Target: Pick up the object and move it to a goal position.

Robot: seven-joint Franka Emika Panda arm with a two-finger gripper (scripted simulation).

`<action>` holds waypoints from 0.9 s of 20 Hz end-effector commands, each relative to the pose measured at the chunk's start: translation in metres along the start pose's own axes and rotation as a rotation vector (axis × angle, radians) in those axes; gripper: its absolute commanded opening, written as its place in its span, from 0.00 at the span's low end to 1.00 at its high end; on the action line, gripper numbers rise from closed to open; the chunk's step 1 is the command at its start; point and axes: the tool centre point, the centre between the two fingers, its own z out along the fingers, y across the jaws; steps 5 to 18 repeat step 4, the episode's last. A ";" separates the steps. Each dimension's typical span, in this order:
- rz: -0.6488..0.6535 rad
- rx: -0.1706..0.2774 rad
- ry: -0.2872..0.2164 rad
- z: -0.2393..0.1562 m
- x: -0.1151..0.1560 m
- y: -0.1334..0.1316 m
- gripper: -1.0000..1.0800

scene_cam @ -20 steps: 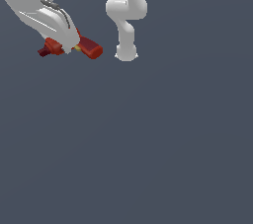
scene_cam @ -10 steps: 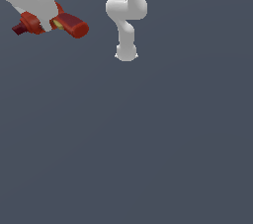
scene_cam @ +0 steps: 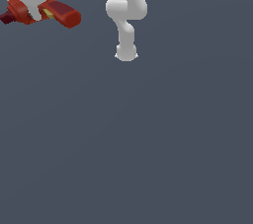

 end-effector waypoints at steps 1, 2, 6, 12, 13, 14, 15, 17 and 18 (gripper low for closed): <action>0.000 0.001 0.004 -0.005 0.000 0.001 0.00; 0.000 0.001 0.004 -0.005 0.000 0.002 0.00; 0.000 0.001 0.004 -0.006 0.000 0.002 0.00; 0.000 0.001 0.004 -0.006 0.000 0.002 0.00; 0.000 0.001 0.004 -0.006 0.000 0.002 0.00; 0.000 0.001 0.004 -0.006 0.000 0.002 0.00; 0.000 0.001 0.004 -0.006 0.000 0.002 0.00; 0.000 0.001 0.004 -0.006 0.000 0.002 0.00; 0.000 0.001 0.004 -0.006 0.000 0.002 0.00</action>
